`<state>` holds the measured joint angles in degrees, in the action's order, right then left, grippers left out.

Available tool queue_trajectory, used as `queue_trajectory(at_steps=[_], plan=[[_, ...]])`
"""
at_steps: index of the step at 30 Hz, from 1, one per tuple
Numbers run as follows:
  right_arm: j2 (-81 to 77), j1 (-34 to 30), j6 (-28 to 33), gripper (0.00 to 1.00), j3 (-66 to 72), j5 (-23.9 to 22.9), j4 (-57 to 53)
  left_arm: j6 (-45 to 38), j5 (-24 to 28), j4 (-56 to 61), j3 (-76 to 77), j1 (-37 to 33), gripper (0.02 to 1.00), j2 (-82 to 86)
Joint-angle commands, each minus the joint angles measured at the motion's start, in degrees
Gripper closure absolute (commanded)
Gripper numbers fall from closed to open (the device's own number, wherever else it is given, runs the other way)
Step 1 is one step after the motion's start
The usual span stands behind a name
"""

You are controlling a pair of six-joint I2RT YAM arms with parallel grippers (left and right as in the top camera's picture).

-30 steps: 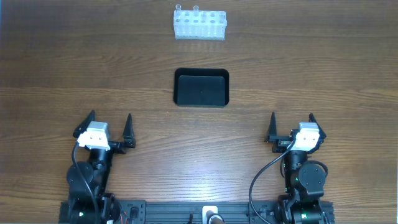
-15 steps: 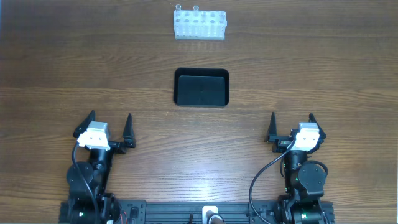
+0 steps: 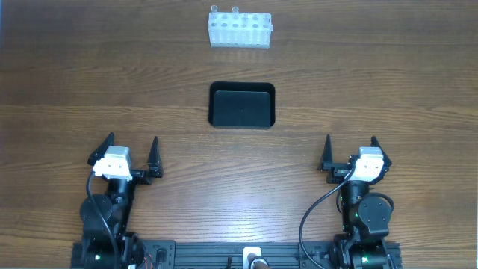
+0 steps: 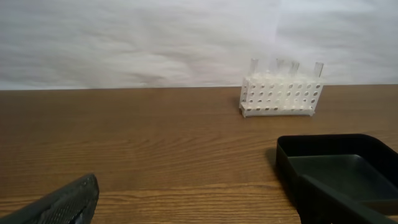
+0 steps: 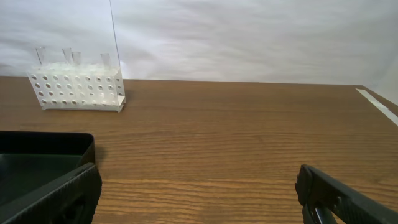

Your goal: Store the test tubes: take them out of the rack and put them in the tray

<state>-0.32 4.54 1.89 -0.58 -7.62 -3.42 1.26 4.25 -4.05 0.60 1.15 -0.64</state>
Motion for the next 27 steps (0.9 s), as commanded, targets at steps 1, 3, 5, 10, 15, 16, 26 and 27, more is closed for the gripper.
queue_trajectory(at_steps=[1,3,5,10,15,16,26,27], plan=[[-0.2,-0.4,-0.1,0.009,0.3,-0.8,-0.2,-0.5,-0.7,-0.4,-0.1,-0.3,0.02,-0.1],[-0.2,-0.4,-0.1,0.009,0.3,-0.8,-0.2,-0.5,-0.9,-0.5,-0.1,-0.3,0.018,-0.1],[-0.2,-0.4,-0.1,0.007,0.3,-0.8,-0.2,-0.4,-0.9,-0.5,-0.1,-0.3,0.02,-0.1],[-0.2,-0.4,-0.1,0.009,0.3,-0.8,-0.2,-0.4,-0.7,5.7,-0.1,-0.3,0.018,-2.5],[-0.2,-0.4,-0.1,0.007,0.3,-0.8,-0.2,-0.9,2.1,27.3,2.3,0.3,0.018,-18.6],[-0.2,-0.4,-0.1,0.009,0.3,-0.8,-0.2,-0.9,2.6,31.4,3.7,0.7,0.018,-23.0],[-0.2,-0.4,-0.1,0.007,0.3,-0.8,-0.2,-0.9,1.8,33.4,34.3,7.9,0.018,-62.3],[-0.2,-0.4,-0.1,0.009,0.3,-0.8,-0.2,-0.9,1.1,31.3,38.3,8.8,0.018,-66.0]])
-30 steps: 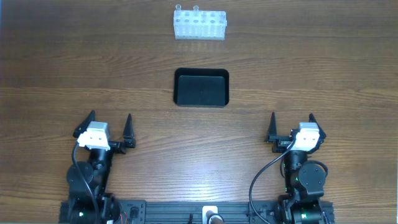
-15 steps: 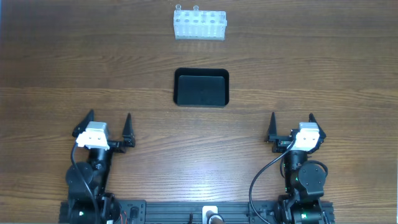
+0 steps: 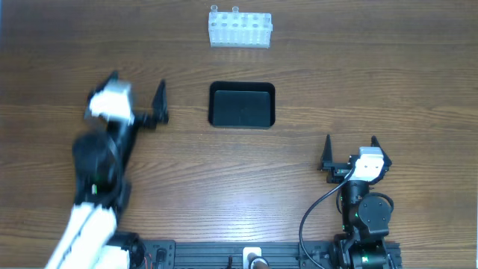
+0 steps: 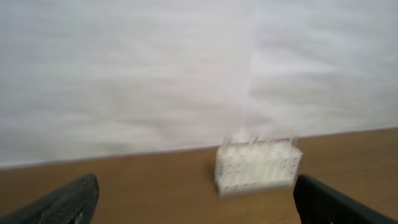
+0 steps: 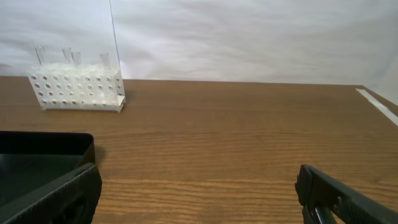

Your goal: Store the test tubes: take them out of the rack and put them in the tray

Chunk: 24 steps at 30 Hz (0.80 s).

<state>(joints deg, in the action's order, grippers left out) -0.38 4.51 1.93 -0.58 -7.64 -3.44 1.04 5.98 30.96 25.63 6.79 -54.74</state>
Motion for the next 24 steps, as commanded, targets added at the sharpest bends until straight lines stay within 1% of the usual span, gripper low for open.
queue_trajectory(at_steps=[1,9,12,14,24], plan=[[-0.1,-0.3,-0.1,0.007,0.3,-0.8,-0.2,-0.7,-1.4,-5.7,16.7,4.0,0.023,-15.0],[-0.1,-0.3,-0.1,0.007,0.3,-0.8,-0.2,-0.5,-8.0,-24.0,43.9,9.9,0.023,-37.8],[-0.1,-0.3,-0.1,0.007,0.3,-0.8,-0.2,2.8,-10.8,-29.6,52.3,10.9,0.023,-44.7],[-0.1,-0.3,-0.1,0.007,0.3,-0.8,-0.2,4.7,-11.2,-32.3,56.6,11.0,0.02,-48.5],[-0.1,-0.3,-0.1,0.009,0.3,-0.8,-0.2,7.1,-11.7,-33.2,66.6,10.9,0.023,-63.0]])
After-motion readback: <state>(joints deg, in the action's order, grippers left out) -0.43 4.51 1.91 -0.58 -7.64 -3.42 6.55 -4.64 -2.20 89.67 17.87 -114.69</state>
